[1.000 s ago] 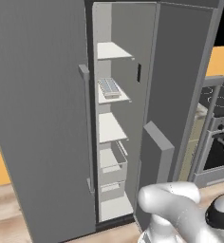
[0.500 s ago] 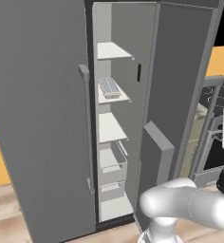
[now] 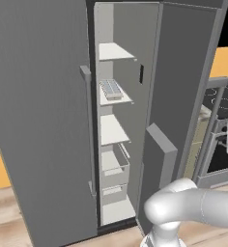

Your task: The ice cube tray has been filled with water. Take the tray and place it in the freezer to make ice. Close the freezer door after placing the tray.

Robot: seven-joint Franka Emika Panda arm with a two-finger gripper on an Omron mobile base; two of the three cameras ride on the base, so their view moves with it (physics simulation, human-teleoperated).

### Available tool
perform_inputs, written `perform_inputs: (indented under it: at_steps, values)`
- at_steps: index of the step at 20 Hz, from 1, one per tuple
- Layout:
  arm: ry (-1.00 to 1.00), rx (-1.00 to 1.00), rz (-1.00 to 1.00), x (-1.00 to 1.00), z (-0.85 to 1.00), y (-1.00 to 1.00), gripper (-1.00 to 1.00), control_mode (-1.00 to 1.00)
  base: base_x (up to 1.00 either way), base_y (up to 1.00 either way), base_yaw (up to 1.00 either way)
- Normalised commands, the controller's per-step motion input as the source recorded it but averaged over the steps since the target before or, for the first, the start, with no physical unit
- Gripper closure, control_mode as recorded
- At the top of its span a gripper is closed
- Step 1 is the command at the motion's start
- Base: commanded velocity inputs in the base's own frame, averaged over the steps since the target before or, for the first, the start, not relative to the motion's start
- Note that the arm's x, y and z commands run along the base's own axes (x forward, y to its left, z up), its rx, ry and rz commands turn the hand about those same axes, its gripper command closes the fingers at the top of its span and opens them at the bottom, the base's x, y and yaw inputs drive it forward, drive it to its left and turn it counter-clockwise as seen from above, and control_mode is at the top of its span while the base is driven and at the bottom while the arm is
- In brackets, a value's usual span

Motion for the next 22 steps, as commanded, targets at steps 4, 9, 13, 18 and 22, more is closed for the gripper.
perform_inputs:
  at_steps: [4,9,13,18,22]
  values:
    - [-0.12,-0.01,0.00,0.04,-0.26,0.16,-1.00,-1.00,0.00,0.00,0.00]
    - [-0.07,0.00,0.00,0.20,-0.18,0.22,-1.00,-1.00,0.00,0.00,0.00]
    - [0.00,0.00,0.00,0.30,-0.08,0.14,-1.00,-1.00,0.00,0.00,0.00]
    - [0.00,0.00,0.00,0.27,-0.10,0.19,-1.00,-1.00,0.00,0.00,0.00]
    - [0.00,-0.01,0.02,0.20,-0.15,0.29,-1.00,-1.00,0.00,0.00,0.00]
